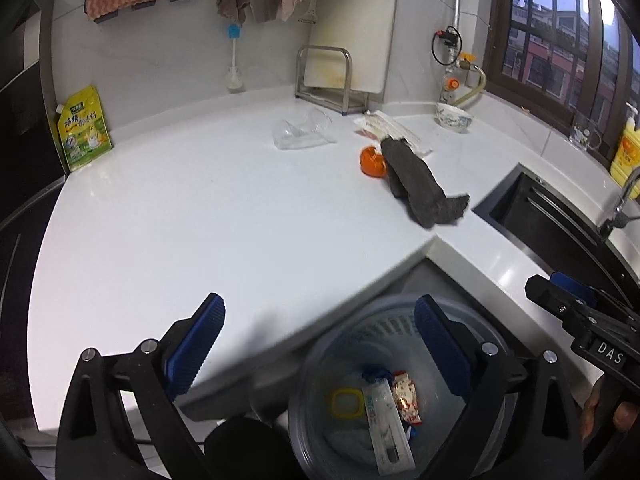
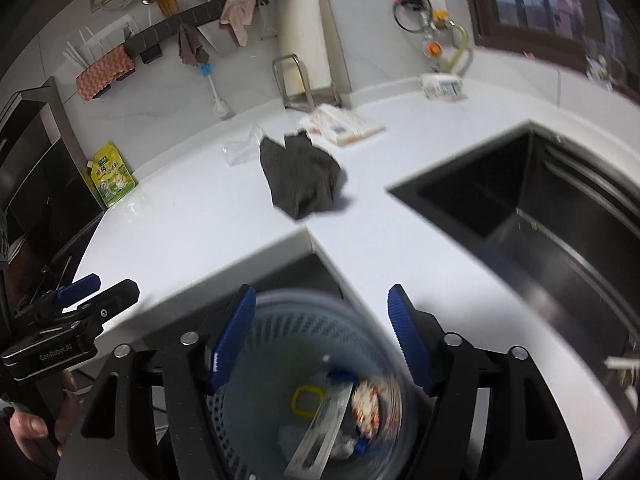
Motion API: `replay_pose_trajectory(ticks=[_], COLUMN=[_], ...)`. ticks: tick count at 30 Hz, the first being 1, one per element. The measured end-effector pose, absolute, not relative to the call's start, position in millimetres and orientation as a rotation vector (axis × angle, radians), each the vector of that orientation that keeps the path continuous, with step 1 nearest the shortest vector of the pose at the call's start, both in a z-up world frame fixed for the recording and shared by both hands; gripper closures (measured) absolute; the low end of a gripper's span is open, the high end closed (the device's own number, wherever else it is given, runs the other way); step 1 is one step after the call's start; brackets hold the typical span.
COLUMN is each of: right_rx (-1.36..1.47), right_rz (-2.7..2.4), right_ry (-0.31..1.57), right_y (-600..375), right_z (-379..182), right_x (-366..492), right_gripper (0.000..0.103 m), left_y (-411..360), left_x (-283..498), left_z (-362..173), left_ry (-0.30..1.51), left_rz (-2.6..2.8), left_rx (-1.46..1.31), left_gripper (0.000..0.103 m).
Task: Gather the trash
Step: 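Move both open grippers back toward the grey cloth and orange peel, then grasp the orange peel with the left gripper while the right grasps the grey cloth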
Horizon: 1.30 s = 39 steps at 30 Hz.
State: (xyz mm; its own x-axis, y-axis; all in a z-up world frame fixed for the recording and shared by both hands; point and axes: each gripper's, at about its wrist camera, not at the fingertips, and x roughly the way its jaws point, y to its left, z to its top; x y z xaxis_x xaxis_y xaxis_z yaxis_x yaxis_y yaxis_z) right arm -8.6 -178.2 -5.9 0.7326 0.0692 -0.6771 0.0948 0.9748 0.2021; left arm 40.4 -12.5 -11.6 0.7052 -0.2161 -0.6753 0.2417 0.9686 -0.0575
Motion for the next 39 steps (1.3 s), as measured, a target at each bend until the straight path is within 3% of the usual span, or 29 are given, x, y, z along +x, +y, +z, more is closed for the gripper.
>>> replay_pose_trajectory(ticks=[15,25,27,29,32,39], right_rx=[0.018,-0.013,0.009,0.027,0.065,0.131], right_rz=[0.031,-0.017,-0.012,-0.001,0.019,-0.011], right_ry=[0.821,0.851,0.845,0.843,0.840,0.798], right_y=[-152.7,-155.8,-161.2,-165.6,-172.1,-201.4], right_z=[-19.1,-47.0,-46.3,-44.3,-39.8,-22.4], right_x=[145.1,181.1,180.8,180.5,178.6,171.9], right_gripper=[0.035,0.035,0.048,0.054,0.076,0.079], left_y=[-8.8,-7.9,-11.1,-16.5,-27.4,-65.2], left_x=[136.5,167.0,170.4,172.4,175.7,196.5], left_z=[-5.2,-19.1,-19.9,-19.7,-19.0,-22.4], left_ry=[0.744,0.777,0.780,0.778,0.776,0.796], left_rz=[-0.204,-0.186,-0.191,-0.197,-0.212,-0.257], left_rx=[0.011,0.002,0.000,0.001,0.004,0.011], left_gripper=[0.008,0.008,0.008,0.008,0.008,0.008])
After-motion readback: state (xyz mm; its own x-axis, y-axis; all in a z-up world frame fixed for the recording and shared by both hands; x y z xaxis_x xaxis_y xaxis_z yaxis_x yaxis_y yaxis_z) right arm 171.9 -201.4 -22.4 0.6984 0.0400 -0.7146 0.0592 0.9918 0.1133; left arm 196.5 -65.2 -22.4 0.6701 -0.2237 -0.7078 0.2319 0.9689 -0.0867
